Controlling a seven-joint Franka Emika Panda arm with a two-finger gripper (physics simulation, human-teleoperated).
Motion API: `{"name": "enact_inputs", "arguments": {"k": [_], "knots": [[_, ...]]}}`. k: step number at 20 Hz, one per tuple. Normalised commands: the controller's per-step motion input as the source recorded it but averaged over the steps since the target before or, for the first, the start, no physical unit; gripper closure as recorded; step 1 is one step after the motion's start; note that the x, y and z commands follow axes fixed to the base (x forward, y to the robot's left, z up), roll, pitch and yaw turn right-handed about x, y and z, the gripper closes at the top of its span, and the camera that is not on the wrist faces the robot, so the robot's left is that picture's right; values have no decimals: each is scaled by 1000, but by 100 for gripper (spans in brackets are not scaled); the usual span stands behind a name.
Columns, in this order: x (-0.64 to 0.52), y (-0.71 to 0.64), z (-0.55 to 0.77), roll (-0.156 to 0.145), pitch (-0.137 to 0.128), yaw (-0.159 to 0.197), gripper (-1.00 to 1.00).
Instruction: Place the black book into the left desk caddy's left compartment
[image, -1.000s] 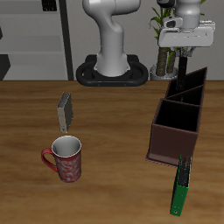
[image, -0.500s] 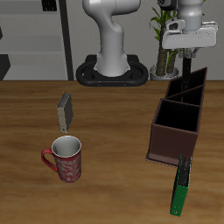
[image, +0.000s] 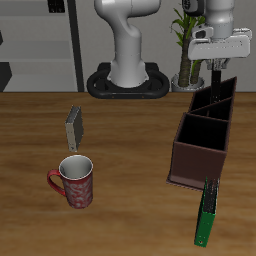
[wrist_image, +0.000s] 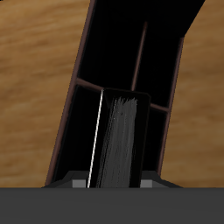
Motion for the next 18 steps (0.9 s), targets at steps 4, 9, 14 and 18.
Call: {"name": "enact_inputs", "arguments": {"k": [4,9,14,18], "knots": [[3,178,-134,43,10,3,100],[42,52,-222,7,38,-5,100],[-40,30,-259,5,40,17,100],[-49,-25,-154,-21,12,0,100]]}}
